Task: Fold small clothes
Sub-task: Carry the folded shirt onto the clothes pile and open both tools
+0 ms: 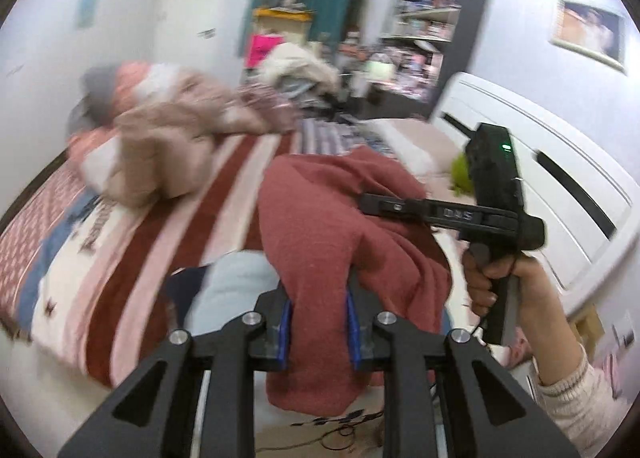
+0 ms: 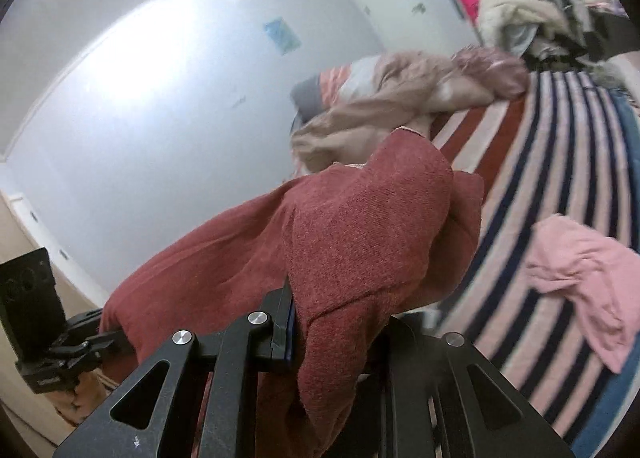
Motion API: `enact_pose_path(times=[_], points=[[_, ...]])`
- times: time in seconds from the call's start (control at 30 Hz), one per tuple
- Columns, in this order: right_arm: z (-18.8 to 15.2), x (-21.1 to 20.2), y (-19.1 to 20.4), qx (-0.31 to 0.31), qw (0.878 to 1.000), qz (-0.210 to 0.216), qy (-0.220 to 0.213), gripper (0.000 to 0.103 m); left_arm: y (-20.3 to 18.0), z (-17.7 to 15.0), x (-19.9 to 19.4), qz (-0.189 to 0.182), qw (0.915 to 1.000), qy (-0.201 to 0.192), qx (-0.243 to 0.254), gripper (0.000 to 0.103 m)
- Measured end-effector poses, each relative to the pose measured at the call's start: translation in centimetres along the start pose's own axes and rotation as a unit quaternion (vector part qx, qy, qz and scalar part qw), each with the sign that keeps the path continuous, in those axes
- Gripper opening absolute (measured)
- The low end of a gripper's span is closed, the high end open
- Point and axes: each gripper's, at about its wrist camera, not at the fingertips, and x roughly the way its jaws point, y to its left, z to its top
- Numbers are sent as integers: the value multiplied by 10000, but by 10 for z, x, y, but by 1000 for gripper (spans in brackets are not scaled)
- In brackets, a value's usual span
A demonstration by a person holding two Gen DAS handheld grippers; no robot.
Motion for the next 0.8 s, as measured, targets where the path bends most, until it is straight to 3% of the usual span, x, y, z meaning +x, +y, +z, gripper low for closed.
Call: enact_pose_path(times=[0.17,0.37,0.5,0.67,0.8], points=[[-12,80,8,150,9979,-212,599,14,72,-28,32,202,9961,395,-766,22],[-41,129,-10,110,9931,-529,1040,21,101,-46,60,304,9904,548,-1235,33],[-43,132,-8,133,9923,-535,1111,33,101,-41,63,409,9906,484,-1210,47],[-37,118,-1,-129,9915,-414,1229,70,89,-30,40,451,9937,226,-997,63],[-29,97,3,-320,9916,-614,1095,72,74,-23,21,515,9956,-113,-770,72]])
